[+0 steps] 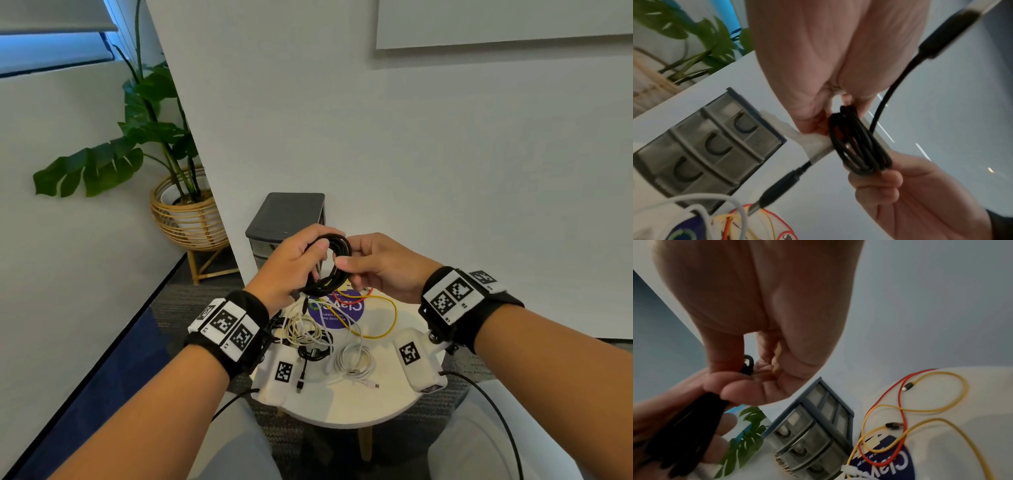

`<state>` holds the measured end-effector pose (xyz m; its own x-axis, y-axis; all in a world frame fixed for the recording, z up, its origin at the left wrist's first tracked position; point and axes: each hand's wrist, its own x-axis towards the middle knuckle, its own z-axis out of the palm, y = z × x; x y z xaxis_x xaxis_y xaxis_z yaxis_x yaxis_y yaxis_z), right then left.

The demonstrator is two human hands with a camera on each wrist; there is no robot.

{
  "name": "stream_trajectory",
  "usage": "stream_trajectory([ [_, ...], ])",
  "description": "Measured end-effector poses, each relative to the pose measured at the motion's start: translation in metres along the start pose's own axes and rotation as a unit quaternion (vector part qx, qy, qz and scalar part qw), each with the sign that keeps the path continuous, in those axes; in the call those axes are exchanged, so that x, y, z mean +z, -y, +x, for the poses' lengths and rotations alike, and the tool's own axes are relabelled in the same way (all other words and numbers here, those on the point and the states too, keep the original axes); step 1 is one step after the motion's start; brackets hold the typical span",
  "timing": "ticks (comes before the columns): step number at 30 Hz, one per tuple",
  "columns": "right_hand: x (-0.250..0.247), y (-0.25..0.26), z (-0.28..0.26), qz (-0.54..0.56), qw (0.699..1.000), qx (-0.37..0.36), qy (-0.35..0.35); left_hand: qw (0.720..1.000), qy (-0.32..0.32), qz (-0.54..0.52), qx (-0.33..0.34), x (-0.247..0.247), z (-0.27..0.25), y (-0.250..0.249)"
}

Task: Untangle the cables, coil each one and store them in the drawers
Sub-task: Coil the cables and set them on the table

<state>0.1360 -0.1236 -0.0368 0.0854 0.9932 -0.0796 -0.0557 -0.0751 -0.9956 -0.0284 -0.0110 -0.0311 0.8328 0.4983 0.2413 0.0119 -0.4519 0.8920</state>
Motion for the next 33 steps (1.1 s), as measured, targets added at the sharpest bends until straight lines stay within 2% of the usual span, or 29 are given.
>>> stream_trajectory([
  [4,-0.008,-0.008,0.003,-0.024,0.999,0.018,-0.024,0.997,-0.013,-0.063,-0.042,-0.001,-0.005,0.009],
  [8,-0.007,-0.014,0.005,-0.077,0.994,0.034,-0.067,0.999,-0.02,-0.015,-0.043,0.006,0.002,0.022],
  [15,-0.015,-0.029,0.0,-0.11,0.989,0.051,-0.083,0.999,0.027,0.009,-0.043,0.016,0.004,0.03],
  [19,-0.031,-0.036,-0.006,-0.062,0.987,0.131,-0.064,0.993,0.038,-0.019,-0.112,0.016,0.006,0.033],
  [22,-0.05,-0.051,-0.018,-0.051,0.974,0.205,-0.077,0.98,0.087,0.11,-0.143,0.007,0.008,0.044],
  [25,-0.066,-0.069,-0.031,-0.057,0.954,0.275,-0.105,0.923,0.199,0.28,-0.173,0.005,0.008,0.059],
  [27,-0.071,-0.08,-0.035,-0.061,0.94,0.318,-0.105,0.892,0.238,0.338,-0.183,0.007,0.007,0.065],
  [30,-0.072,-0.09,-0.036,-0.079,0.922,0.366,-0.1,0.878,0.241,0.385,-0.15,0.01,0.006,0.071],
  [33,-0.071,-0.097,-0.035,-0.104,0.906,0.397,-0.103,0.888,0.226,0.382,-0.123,0.009,0.006,0.069],
])
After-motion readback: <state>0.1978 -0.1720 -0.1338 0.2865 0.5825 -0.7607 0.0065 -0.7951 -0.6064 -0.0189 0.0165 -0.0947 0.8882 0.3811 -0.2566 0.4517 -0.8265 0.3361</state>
